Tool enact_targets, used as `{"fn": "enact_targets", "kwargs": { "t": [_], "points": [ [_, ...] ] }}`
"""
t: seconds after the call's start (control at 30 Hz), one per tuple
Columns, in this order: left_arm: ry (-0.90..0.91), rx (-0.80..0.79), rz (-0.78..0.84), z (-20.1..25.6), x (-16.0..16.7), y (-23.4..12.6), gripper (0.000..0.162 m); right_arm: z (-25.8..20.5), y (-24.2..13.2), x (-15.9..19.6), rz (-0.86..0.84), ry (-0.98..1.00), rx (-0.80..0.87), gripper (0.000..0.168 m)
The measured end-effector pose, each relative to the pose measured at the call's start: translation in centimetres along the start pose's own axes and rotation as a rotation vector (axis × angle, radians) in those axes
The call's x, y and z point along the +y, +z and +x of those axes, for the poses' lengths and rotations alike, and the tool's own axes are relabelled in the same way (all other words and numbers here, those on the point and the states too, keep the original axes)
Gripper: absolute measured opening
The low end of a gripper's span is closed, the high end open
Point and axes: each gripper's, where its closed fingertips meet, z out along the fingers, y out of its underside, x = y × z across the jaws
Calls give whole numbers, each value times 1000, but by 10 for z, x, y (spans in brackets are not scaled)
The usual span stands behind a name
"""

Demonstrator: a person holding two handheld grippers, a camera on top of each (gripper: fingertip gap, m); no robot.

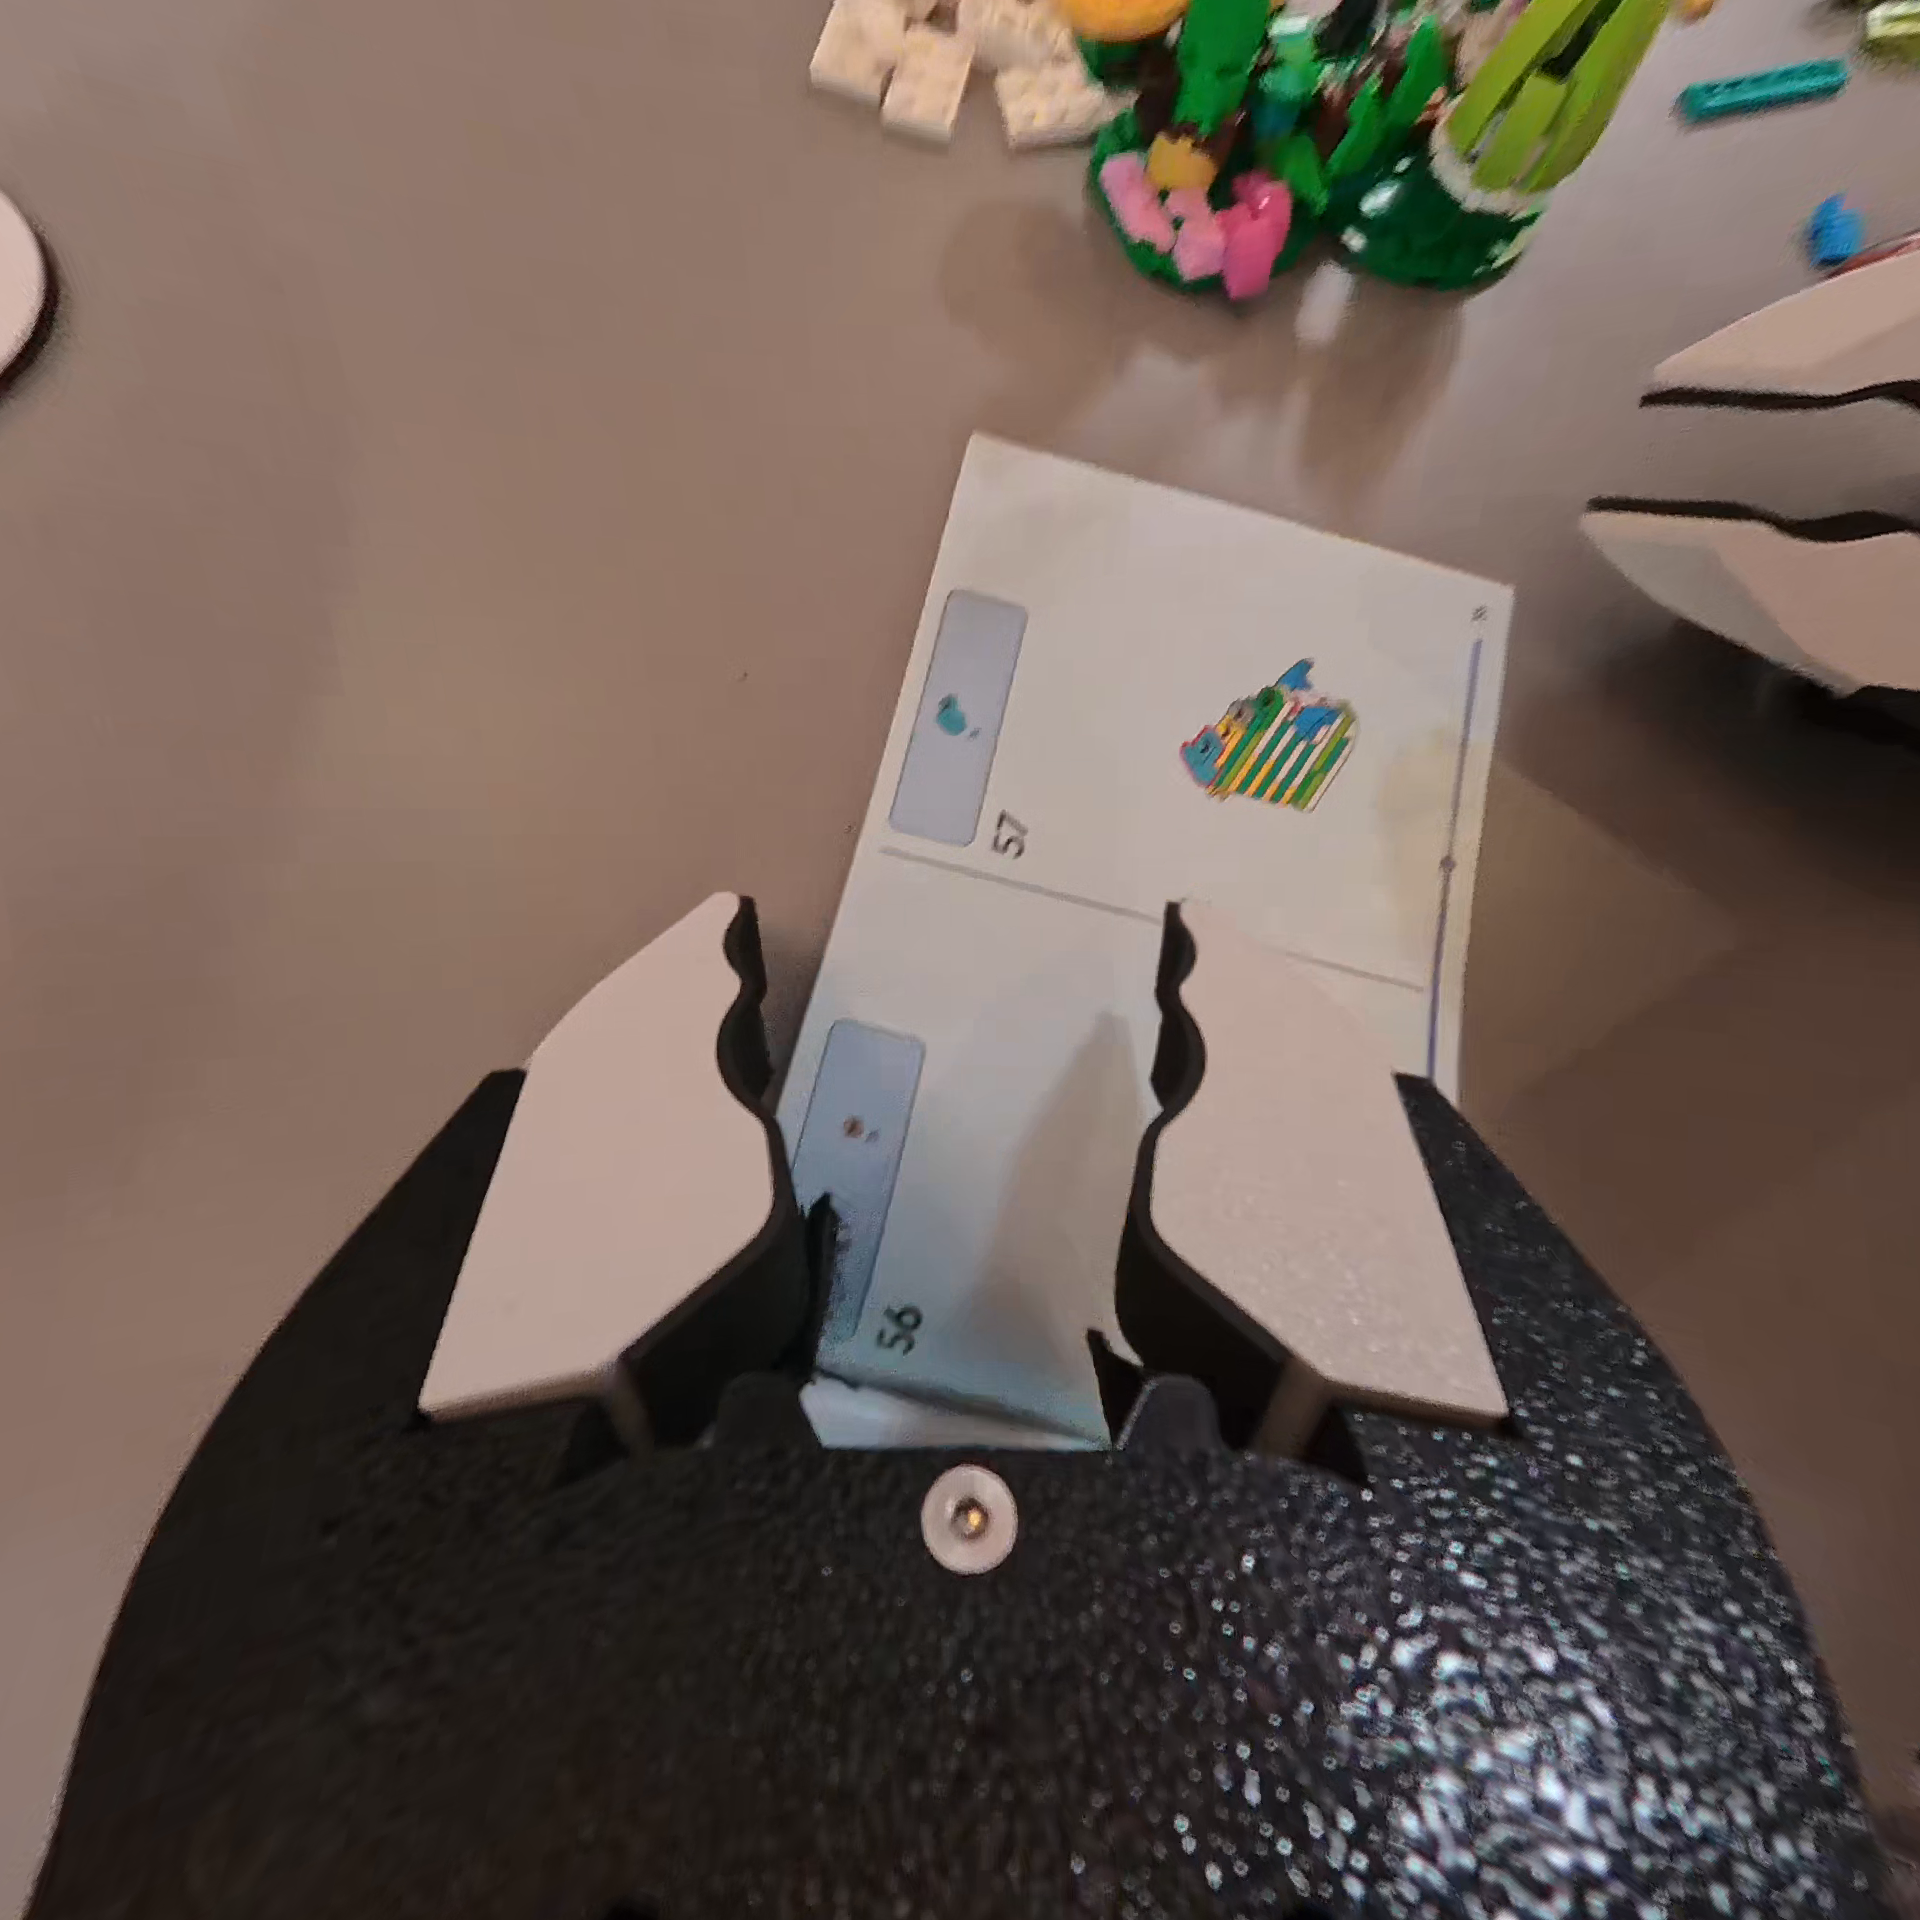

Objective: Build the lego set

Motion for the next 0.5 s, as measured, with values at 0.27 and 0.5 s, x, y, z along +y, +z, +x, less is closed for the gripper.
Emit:
{"fn": "enact_targets", "kwargs": {
  "t": [0.27,0.5],
  "points": [
    [25,0,-52,-3,10,-2,33,-1,0,0,1,-6,-2,14],
    [74,3,-41,1,8,-3,7,1,0,0,3,8,0,14]
  ]
}}
